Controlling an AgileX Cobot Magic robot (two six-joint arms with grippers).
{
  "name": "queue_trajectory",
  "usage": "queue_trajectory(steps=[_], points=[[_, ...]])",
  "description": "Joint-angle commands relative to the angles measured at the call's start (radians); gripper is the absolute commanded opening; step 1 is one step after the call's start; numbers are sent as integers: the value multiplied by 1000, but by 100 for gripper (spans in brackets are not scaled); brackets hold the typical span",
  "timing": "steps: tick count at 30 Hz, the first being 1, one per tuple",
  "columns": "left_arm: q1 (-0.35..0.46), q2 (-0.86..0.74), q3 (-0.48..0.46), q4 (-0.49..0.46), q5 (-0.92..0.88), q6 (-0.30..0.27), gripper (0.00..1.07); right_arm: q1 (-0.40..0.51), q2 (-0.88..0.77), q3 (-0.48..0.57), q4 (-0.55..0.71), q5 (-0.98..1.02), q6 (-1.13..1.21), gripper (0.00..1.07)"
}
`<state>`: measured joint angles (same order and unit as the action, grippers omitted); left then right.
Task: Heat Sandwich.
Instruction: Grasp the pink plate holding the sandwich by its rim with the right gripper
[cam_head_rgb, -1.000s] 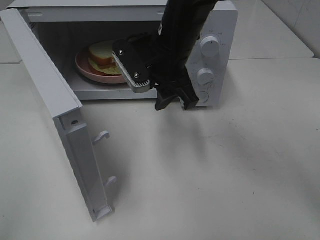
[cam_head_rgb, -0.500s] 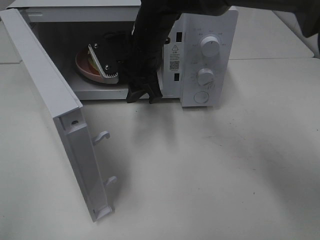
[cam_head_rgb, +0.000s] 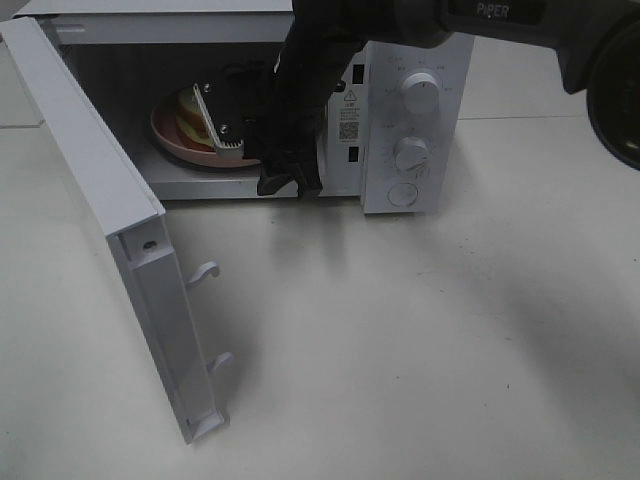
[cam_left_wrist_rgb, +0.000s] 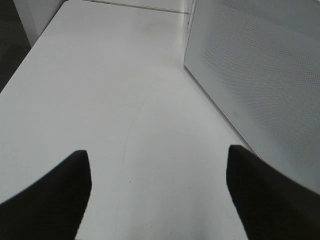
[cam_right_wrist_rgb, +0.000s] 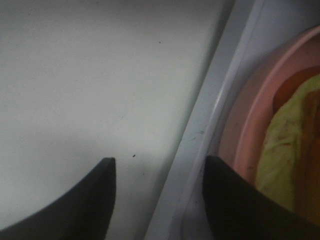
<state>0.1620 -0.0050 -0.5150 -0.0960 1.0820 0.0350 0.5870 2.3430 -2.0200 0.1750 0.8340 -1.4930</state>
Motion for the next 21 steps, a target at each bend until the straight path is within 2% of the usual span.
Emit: queue_trajectory(steps=[1,16,21], points=[[2,-18,1,0,-13,-6,71,-19,13,-13,21,-42,-12,53],[2,-18,1,0,-13,-6,71,-40,84,-113,59,-61,-4,53],[2,-18,1,0,-13,-6,71,-50,97,-134,77,-123,-4,53]])
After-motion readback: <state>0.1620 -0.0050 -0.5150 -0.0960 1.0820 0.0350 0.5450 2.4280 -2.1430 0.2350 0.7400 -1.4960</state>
